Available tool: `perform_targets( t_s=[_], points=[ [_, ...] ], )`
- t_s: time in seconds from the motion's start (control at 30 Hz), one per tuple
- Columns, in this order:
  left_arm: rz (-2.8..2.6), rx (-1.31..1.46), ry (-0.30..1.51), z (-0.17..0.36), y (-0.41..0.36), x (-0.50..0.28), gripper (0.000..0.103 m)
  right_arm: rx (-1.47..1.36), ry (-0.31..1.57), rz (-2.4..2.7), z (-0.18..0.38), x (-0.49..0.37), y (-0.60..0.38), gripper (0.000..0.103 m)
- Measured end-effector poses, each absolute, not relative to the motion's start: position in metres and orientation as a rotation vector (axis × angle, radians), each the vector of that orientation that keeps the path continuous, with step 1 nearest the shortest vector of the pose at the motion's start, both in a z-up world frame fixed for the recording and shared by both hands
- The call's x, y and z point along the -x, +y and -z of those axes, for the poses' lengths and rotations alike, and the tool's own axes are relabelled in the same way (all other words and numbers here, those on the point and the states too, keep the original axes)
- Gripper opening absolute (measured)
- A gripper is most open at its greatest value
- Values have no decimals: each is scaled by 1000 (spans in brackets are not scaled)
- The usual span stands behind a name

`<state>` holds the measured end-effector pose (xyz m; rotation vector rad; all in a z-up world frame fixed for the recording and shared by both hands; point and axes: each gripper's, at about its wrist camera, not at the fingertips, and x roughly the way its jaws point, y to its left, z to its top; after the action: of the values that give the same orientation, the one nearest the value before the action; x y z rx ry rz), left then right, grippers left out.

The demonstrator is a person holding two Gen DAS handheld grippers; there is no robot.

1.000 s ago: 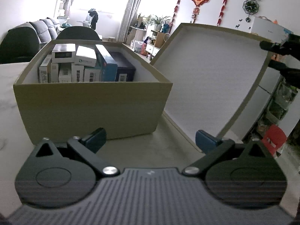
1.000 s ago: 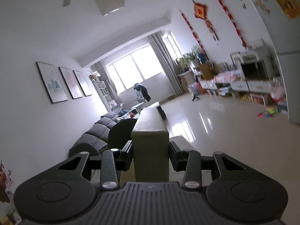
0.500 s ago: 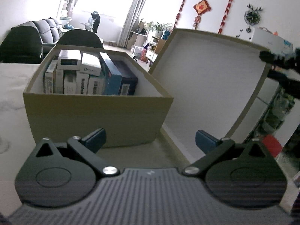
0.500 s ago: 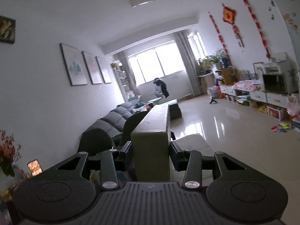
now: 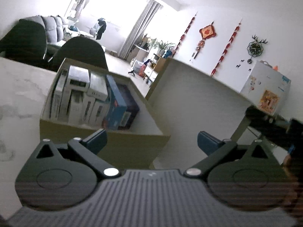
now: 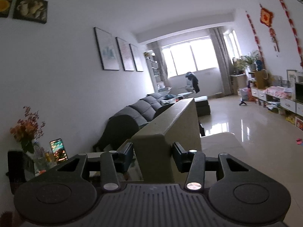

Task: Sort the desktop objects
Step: 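Grasp the lid's opposite edge with the left gripper while the right gripper holds it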

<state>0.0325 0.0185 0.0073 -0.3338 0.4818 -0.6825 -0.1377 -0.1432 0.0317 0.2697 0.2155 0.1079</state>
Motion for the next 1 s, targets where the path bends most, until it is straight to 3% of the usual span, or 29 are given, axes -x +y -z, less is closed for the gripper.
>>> perform_targets(
  t_s=[0.53, 0.73, 1.0],
  points=[
    [819, 321, 391, -57, 14, -56, 103, -414, 242, -324, -40, 110, -137, 43],
    [860, 306, 480, -52, 0, -78, 102, -534, 280, -406, -31, 93, -145, 50],
    [913, 344, 616, -41, -10, -101, 90, -701, 336, -490, -6, 78, -165, 57]
  ],
)
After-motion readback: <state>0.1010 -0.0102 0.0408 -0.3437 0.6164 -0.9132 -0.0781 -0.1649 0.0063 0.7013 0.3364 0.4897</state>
